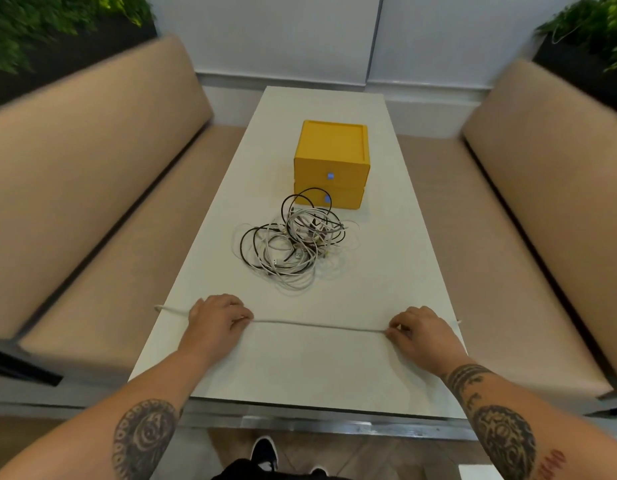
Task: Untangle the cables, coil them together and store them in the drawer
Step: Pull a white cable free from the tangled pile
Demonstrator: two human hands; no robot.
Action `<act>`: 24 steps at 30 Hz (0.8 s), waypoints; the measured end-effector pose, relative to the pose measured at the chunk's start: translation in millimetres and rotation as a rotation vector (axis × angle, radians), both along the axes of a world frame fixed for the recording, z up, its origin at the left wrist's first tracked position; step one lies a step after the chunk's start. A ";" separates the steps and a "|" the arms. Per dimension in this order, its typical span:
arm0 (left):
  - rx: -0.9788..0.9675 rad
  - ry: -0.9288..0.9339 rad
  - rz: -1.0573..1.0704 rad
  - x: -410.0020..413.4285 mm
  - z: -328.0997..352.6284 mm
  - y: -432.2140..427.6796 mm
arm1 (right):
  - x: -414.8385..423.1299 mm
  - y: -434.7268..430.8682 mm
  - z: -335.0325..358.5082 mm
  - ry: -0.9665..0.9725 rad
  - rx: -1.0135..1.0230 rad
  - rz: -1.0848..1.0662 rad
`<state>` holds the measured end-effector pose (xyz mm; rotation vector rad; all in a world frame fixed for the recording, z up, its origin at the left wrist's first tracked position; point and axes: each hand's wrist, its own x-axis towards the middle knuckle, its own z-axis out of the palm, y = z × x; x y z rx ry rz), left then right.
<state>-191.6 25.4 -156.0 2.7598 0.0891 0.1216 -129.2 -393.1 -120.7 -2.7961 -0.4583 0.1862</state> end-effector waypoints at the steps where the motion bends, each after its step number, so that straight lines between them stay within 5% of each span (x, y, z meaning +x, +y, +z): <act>1: 0.014 0.004 -0.005 1.7 2.7 -1.1 | -0.3 0.9 1.4 0.007 0.001 -0.009; 13: 0.035 0.150 0.062 10.3 25.9 -16.8 | 12.9 11.0 9.3 0.045 -0.127 -0.310; 20: -0.024 0.194 0.118 36.0 46.9 -19.9 | 31.6 49.4 18.6 0.089 0.039 -0.359; 24: -0.232 0.155 0.105 63.6 65.3 -22.1 | 45.8 85.3 31.5 0.012 0.223 -0.285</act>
